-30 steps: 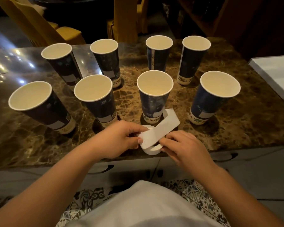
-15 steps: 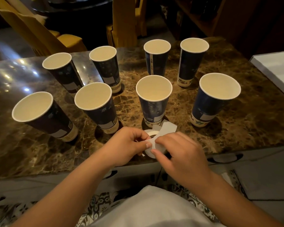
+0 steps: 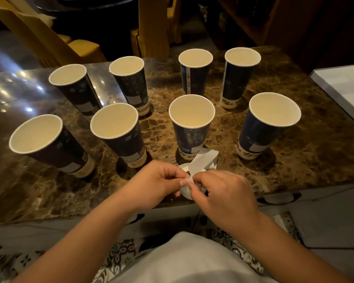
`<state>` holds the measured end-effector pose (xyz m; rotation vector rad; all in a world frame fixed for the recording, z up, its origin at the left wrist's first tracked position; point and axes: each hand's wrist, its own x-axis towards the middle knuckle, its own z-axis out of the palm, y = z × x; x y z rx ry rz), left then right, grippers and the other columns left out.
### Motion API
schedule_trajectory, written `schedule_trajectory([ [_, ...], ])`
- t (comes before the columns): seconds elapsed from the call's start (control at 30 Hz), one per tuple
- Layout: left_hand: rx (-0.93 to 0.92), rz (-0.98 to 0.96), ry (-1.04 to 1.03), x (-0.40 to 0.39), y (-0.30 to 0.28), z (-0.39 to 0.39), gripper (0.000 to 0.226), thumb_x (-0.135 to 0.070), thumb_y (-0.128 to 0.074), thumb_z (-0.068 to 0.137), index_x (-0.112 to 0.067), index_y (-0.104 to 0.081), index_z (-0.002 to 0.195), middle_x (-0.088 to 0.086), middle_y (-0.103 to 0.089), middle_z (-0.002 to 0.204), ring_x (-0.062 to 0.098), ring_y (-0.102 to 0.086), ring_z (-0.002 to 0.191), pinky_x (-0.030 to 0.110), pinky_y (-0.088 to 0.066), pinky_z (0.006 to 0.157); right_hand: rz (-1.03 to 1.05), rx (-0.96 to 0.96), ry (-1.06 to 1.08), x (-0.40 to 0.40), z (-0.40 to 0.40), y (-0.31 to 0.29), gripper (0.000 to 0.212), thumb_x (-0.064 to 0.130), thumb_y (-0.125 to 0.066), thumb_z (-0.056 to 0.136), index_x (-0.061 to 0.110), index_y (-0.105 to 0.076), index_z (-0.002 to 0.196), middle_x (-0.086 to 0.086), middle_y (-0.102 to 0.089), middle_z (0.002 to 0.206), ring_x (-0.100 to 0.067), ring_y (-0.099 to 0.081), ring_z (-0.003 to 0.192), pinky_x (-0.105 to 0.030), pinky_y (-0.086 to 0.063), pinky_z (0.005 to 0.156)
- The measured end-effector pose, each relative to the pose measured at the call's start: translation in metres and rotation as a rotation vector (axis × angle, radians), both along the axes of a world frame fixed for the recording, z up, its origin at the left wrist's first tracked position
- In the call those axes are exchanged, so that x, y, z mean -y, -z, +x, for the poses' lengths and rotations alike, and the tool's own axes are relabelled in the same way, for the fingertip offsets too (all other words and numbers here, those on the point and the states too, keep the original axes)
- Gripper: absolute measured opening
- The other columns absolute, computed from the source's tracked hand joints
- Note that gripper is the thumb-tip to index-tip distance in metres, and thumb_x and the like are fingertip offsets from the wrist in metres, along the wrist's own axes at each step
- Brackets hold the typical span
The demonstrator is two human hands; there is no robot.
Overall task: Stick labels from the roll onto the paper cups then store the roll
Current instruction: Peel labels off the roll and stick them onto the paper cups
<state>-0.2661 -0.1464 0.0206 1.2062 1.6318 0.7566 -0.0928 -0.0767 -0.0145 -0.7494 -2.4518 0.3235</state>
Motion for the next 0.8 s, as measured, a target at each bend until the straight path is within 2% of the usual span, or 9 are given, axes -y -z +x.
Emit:
schedule_trajectory([
  [0.2, 0.016, -0.005, -0.028, -0.0001, -0.0010, 0.0009, 0.020, -0.019, -0.061, 0.093, -0.026, -0.078, 0.088, -0.006, -0.065, 0.063, 0.005, -0.055, 0.060, 0.016, -0.047, 0.061, 0.056, 0.033, 0.039, -0.0001, -0.0032, -0.0015, 0.021, 0.030, -0.061, 0.090, 0.018, -0.070, 0.074, 0.003, -0.067, 0.065, -0.012, -0.058, 0.055, -0.029, -0.048, 0.046],
  [0.33, 0.020, 0.009, -0.097, -0.0009, 0.0020, 0.0027, 0.021, -0.020, -0.061, 0.094, -0.029, -0.077, 0.083, -0.001, -0.067, 0.065, 0.016, -0.054, 0.061, 0.029, -0.047, 0.060, -0.020, 0.024, 0.010, -0.0016, -0.0028, -0.0029, 0.023, 0.035, -0.058, 0.091, 0.019, -0.071, 0.080, 0.004, -0.069, 0.070, -0.010, -0.061, 0.061, -0.030, -0.050, 0.050],
  [0.53, 0.022, 0.025, -0.076, -0.0004, 0.0045, 0.0041, 0.017, -0.016, -0.058, 0.095, -0.019, -0.074, 0.088, 0.002, -0.066, 0.069, 0.016, -0.053, 0.060, 0.030, -0.046, 0.058, -0.092, -0.031, 0.012, 0.0015, -0.0063, -0.0045, 0.027, 0.040, -0.056, 0.091, 0.019, -0.071, 0.083, 0.006, -0.068, 0.068, -0.005, -0.058, 0.057, -0.018, -0.045, 0.048],
  [0.67, 0.008, 0.039, -0.056, 0.0007, 0.0052, 0.0030, 0.018, -0.017, -0.058, 0.095, -0.021, -0.075, 0.088, 0.006, -0.068, 0.073, 0.017, -0.057, 0.064, 0.028, -0.049, 0.061, -0.115, -0.054, 0.015, 0.0028, -0.0083, -0.0064, 0.031, 0.041, -0.053, 0.091, 0.018, -0.073, 0.084, 0.006, -0.069, 0.068, -0.005, -0.060, 0.057, -0.023, -0.050, 0.046],
  [0.8, -0.024, 0.038, -0.051, 0.0015, 0.0034, 0.0028, 0.019, -0.019, -0.059, 0.095, -0.025, -0.075, 0.086, 0.004, -0.069, 0.073, 0.020, -0.058, 0.066, 0.038, -0.053, 0.065, -0.001, 0.008, 0.035, 0.0030, -0.0088, -0.0037, 0.022, 0.033, -0.062, 0.089, 0.017, -0.069, 0.075, 0.005, -0.063, 0.061, -0.009, -0.054, 0.050, -0.027, -0.045, 0.041],
])
